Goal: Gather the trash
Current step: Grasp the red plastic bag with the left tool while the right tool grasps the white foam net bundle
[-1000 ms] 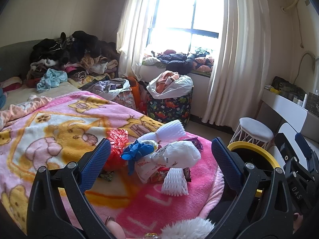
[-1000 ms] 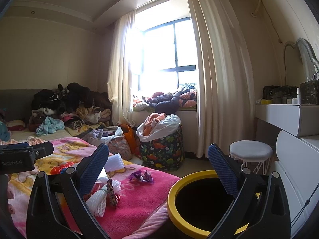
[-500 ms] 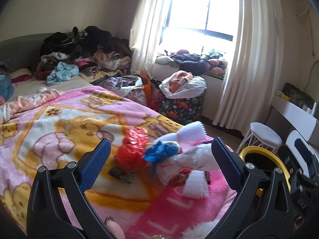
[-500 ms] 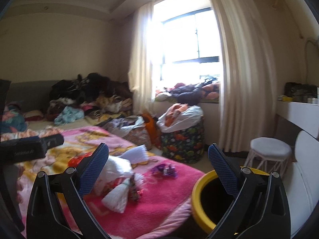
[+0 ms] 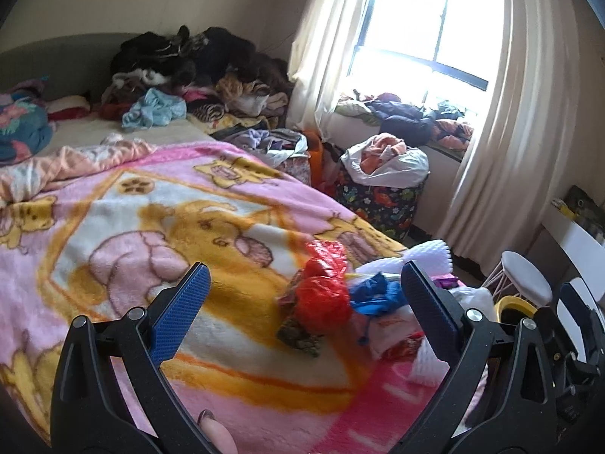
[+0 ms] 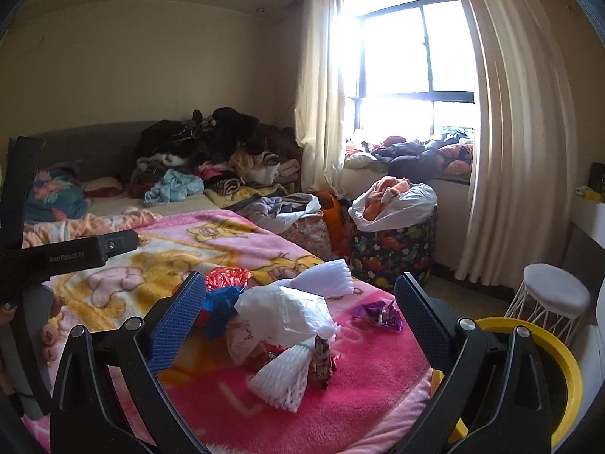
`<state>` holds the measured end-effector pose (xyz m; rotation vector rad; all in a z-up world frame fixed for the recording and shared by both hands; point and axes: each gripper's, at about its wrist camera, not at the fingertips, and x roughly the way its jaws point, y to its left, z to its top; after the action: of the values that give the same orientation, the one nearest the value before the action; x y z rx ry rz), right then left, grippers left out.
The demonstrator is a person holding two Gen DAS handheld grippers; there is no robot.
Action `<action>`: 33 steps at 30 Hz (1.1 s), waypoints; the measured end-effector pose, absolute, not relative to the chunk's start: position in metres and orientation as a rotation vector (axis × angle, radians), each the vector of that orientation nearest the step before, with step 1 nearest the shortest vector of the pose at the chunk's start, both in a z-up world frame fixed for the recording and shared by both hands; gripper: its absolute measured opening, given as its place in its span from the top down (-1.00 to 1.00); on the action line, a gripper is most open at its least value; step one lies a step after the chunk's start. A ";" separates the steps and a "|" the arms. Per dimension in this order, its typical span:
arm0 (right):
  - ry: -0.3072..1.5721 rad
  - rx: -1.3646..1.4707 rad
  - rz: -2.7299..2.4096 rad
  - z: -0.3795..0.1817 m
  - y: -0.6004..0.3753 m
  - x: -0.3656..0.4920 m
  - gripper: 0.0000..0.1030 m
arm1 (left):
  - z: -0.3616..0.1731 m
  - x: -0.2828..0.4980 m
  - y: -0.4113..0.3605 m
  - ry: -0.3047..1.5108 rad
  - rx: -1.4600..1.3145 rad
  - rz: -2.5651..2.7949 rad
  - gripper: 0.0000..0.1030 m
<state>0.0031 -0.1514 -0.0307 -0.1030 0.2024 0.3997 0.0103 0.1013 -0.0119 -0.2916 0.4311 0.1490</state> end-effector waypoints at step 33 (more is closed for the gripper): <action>0.613 0.003 0.461 -0.077 -0.147 0.101 -0.88 | -0.065 0.102 0.098 0.727 -0.289 -0.006 0.00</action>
<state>0.1013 -0.1472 -0.0768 0.0033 0.6130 0.4611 0.1024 0.0979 -0.0646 -0.2888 0.7268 -0.0058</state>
